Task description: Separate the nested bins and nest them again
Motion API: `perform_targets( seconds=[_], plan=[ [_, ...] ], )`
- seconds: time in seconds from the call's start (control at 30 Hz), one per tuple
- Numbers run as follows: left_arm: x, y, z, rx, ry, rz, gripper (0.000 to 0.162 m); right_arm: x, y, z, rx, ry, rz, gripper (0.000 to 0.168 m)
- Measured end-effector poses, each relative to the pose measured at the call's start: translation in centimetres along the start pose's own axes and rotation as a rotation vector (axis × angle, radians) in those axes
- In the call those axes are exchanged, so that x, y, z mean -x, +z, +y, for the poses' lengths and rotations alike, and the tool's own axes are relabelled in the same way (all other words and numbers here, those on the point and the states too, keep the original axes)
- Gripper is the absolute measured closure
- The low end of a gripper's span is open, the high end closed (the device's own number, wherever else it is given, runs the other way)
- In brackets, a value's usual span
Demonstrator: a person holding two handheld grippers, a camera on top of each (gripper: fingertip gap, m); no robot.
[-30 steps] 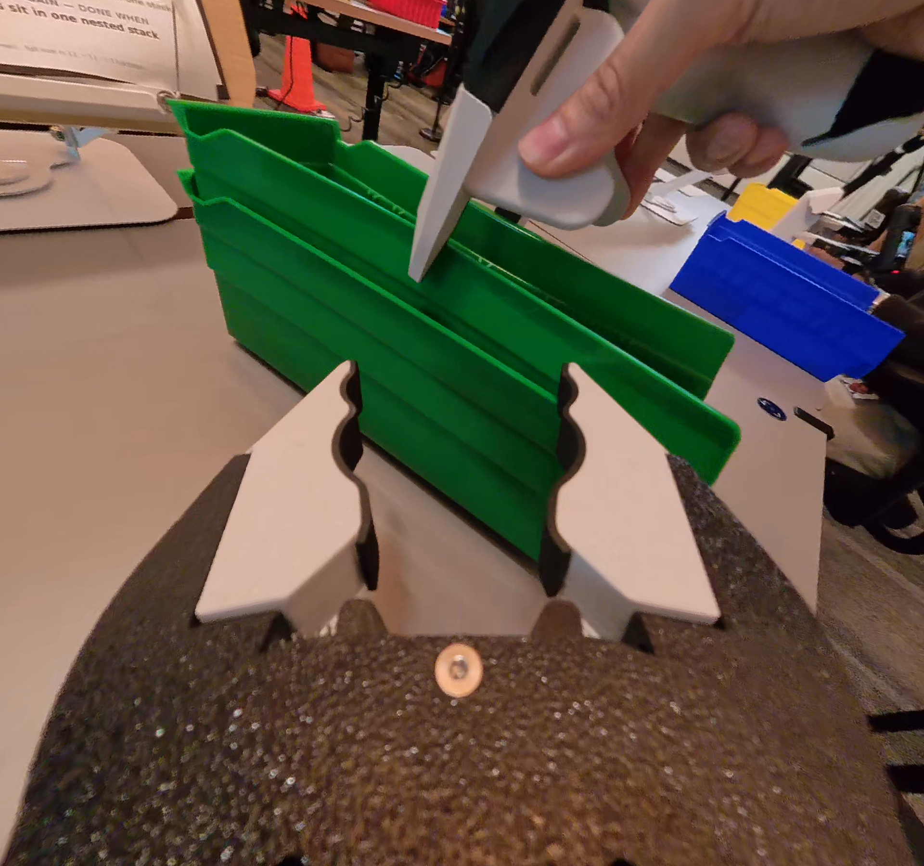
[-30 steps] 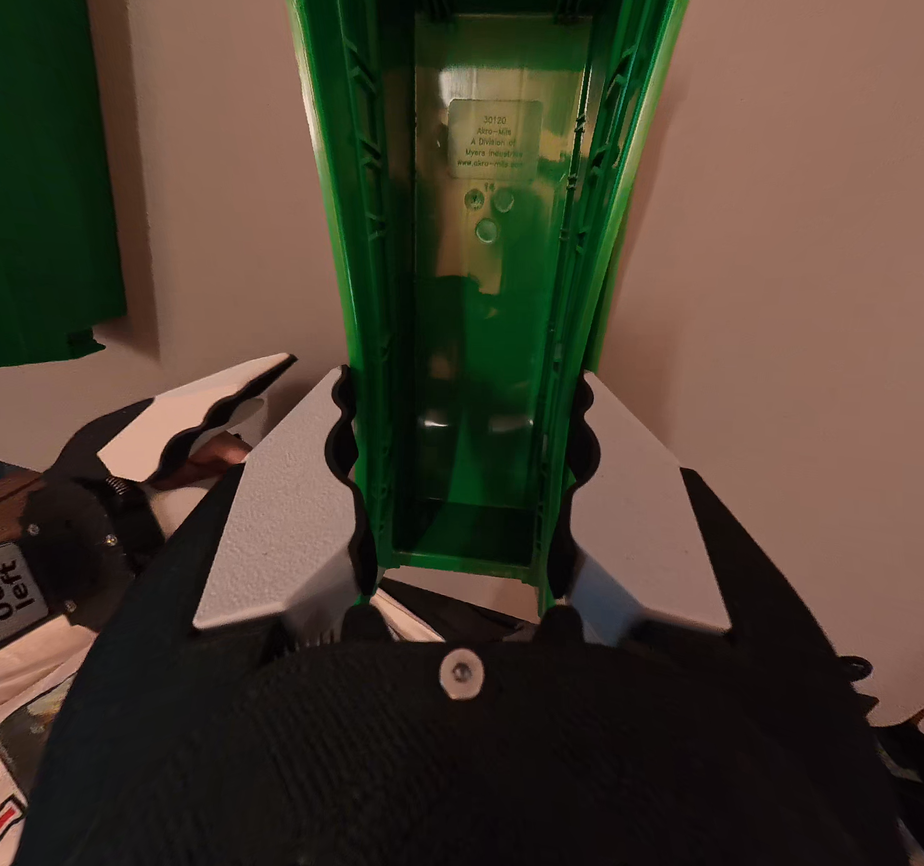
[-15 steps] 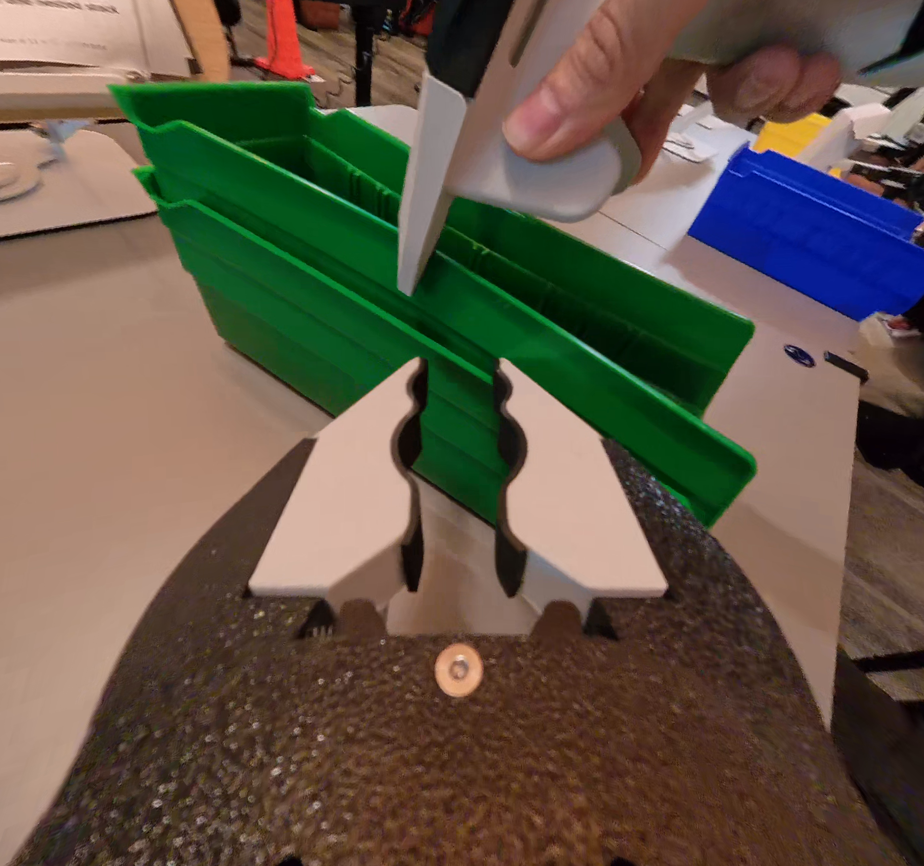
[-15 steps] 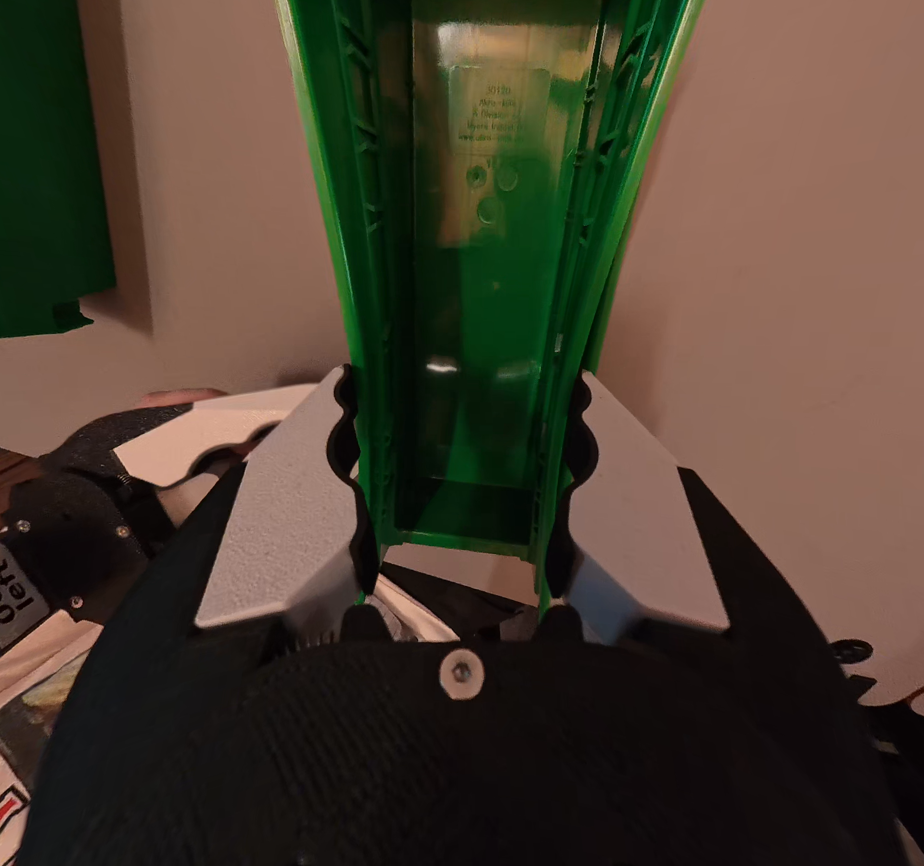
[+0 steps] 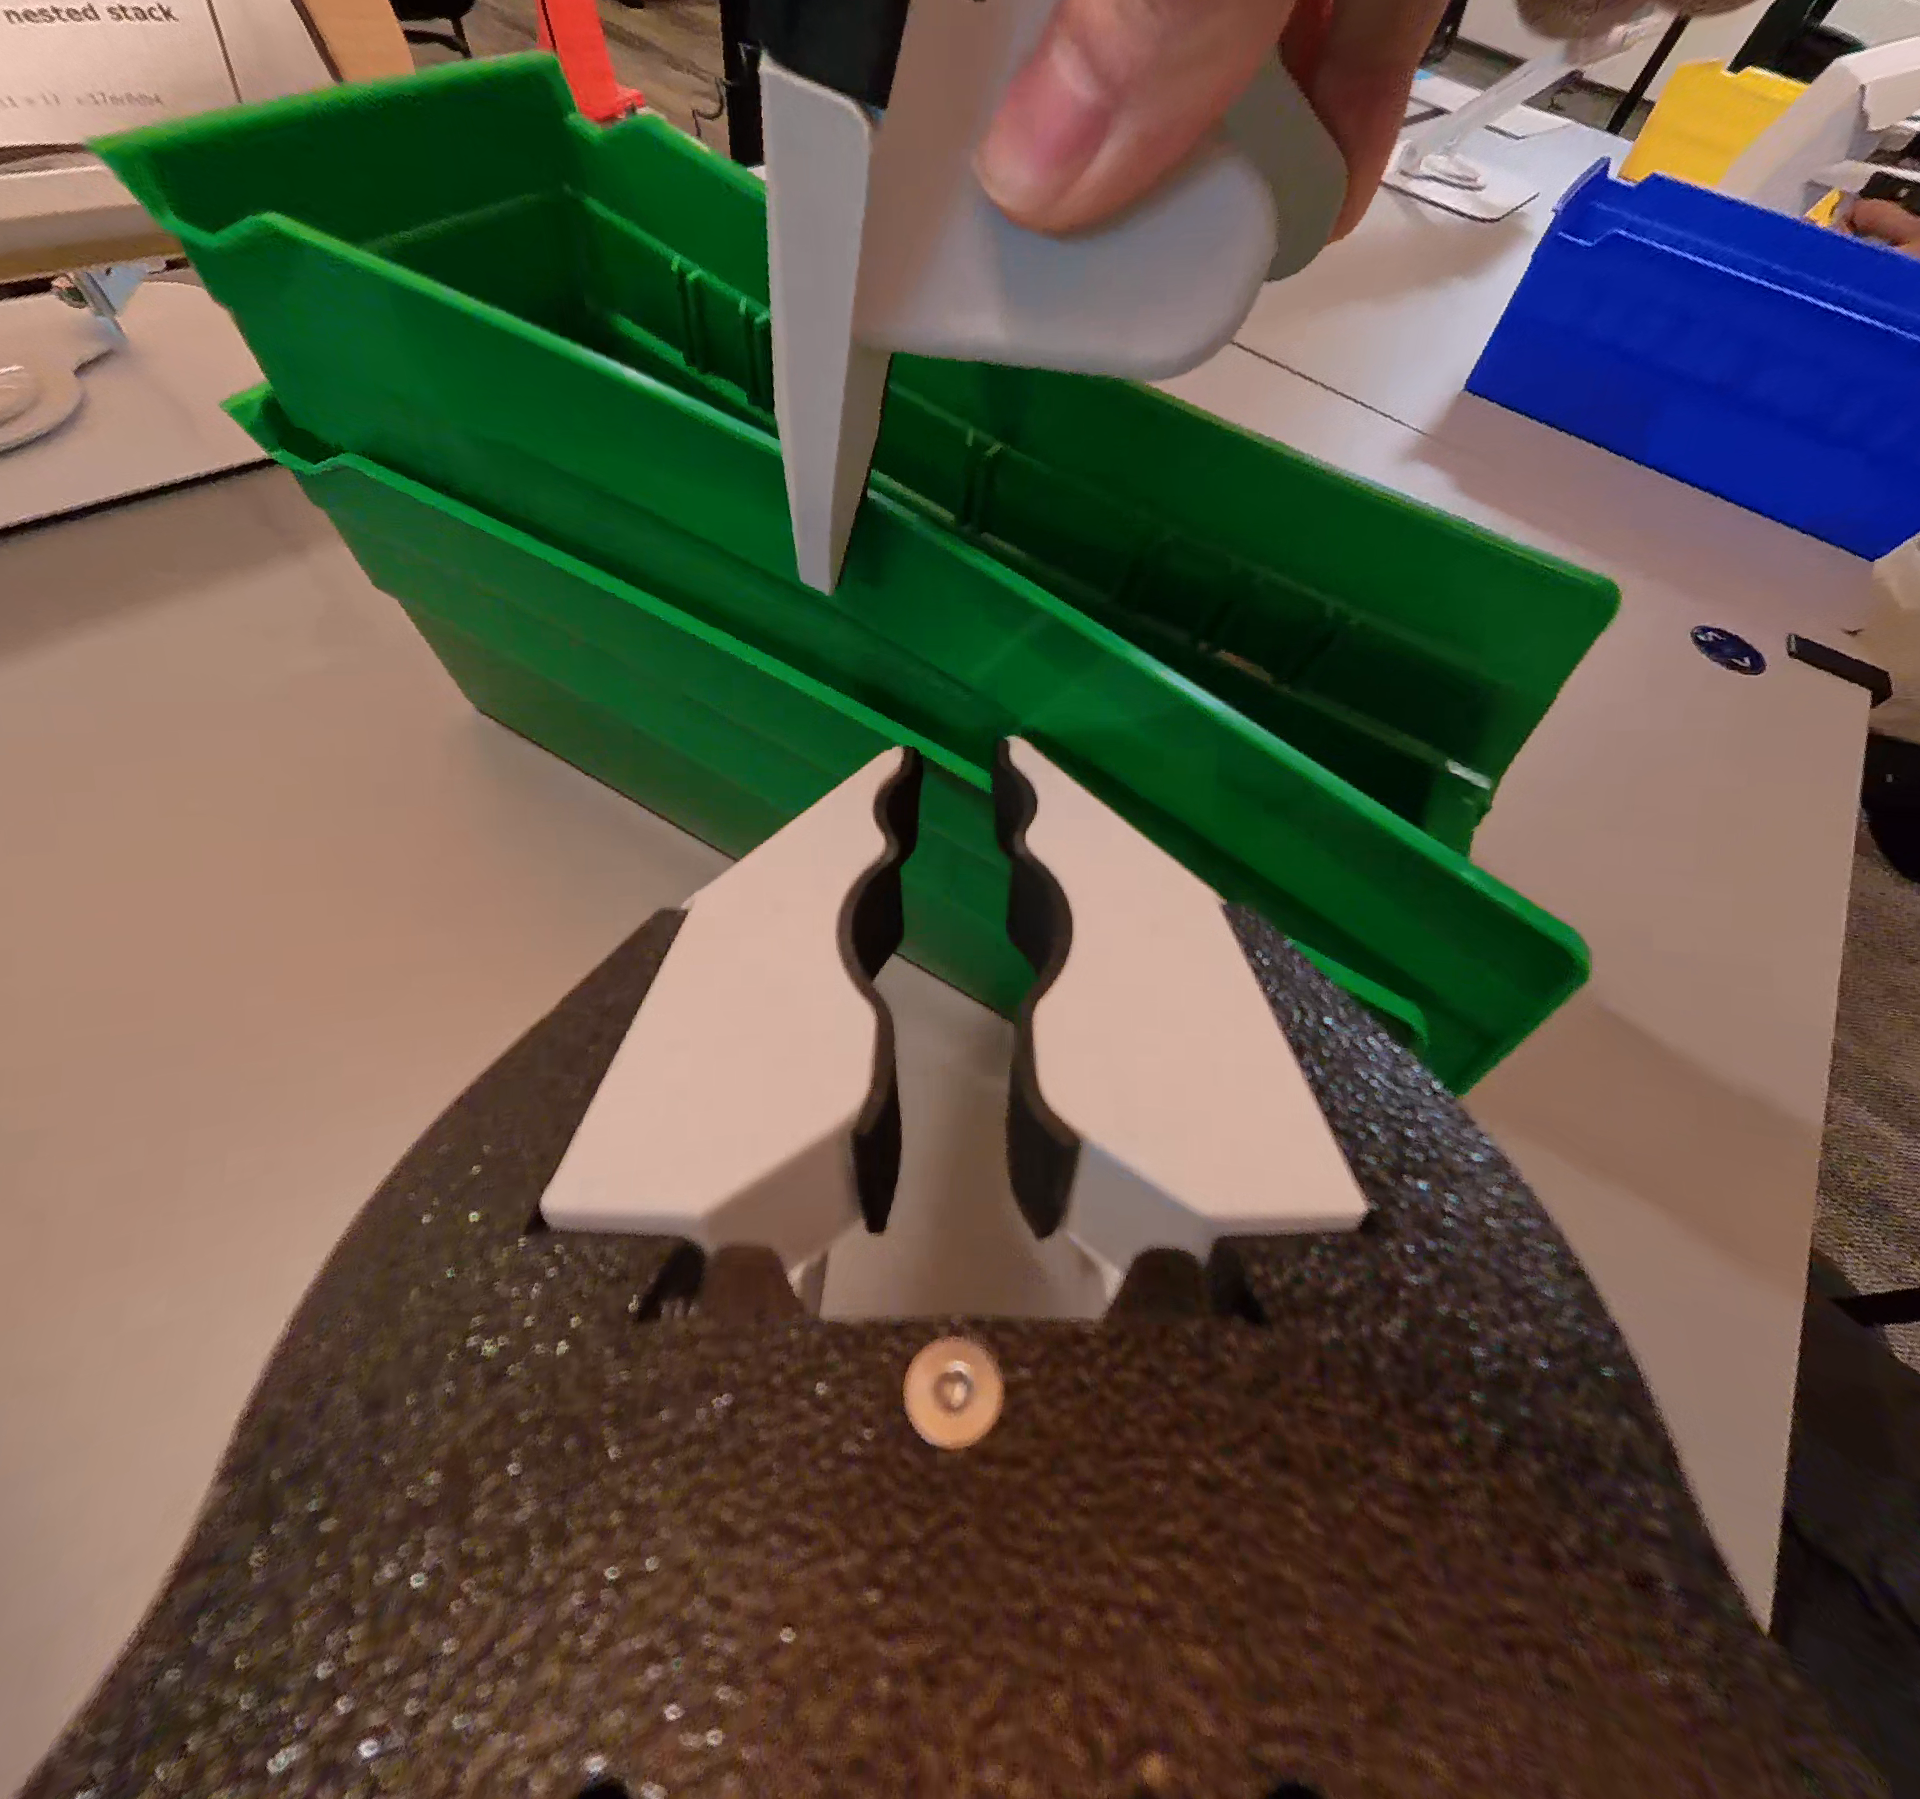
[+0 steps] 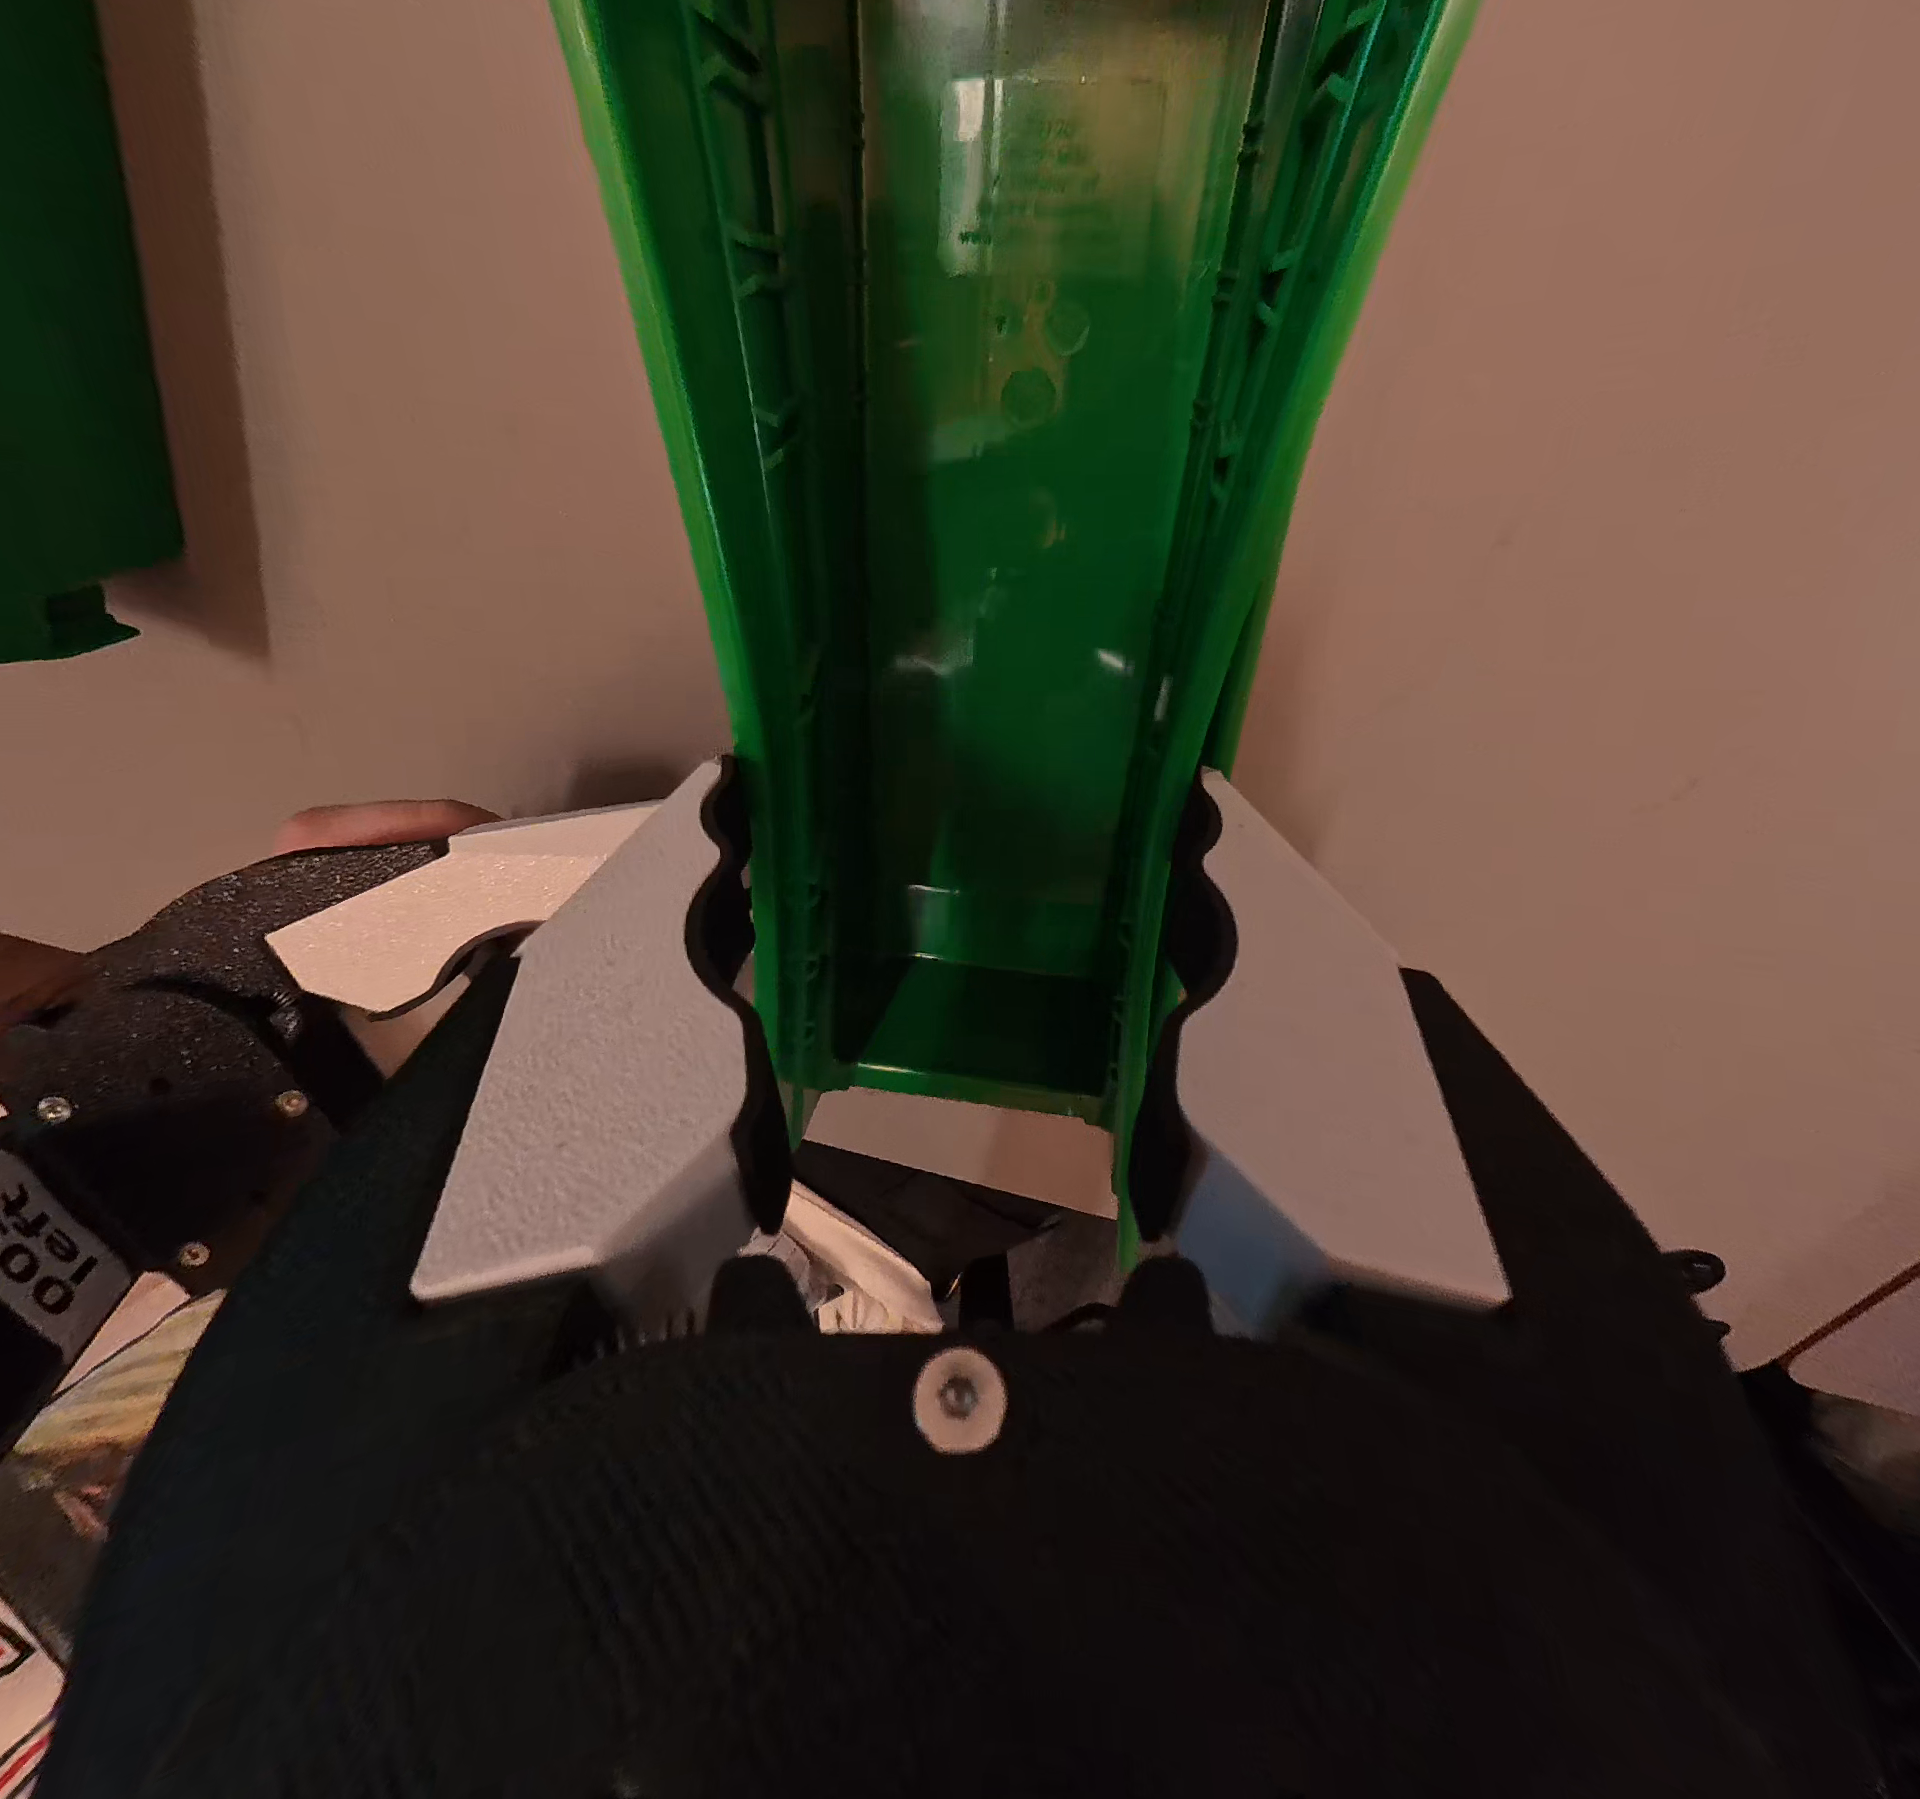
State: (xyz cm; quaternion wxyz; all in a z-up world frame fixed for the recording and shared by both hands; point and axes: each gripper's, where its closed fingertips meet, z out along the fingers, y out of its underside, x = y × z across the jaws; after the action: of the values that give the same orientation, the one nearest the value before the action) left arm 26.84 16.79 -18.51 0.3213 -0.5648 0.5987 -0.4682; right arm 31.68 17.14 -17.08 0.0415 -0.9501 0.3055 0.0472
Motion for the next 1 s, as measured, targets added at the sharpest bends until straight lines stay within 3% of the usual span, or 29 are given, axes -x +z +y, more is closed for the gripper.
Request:
perform_targets(
  seconds=[0.37, 0.63, 0.83, 1.0],
  plan=[
    [0.6, 0.0, -0.2, -0.014, -0.031, -0.021, 0.150, 0.5, -2.9, -0.1, -0.012, -0.012, -0.021, 0.082],
    [0.7, 0.0, -0.3, -0.033, -0.014, -0.034, 0.150, 0.1, -8.7, -1.8, -0.087, -0.016, -0.052, 0.081],
    [1.5, -0.3, -0.4, -0.030, 0.025, -0.079, 0.152, -5.6, -11.9, -1.8, -0.123, 0.094, -0.026, 0.079],
    [1.6, -0.2, -0.5, -0.039, 0.017, -0.081, 0.152, -12.8, -10.1, -0.3, -0.099, 0.236, 0.010, 0.078]
  ],
)
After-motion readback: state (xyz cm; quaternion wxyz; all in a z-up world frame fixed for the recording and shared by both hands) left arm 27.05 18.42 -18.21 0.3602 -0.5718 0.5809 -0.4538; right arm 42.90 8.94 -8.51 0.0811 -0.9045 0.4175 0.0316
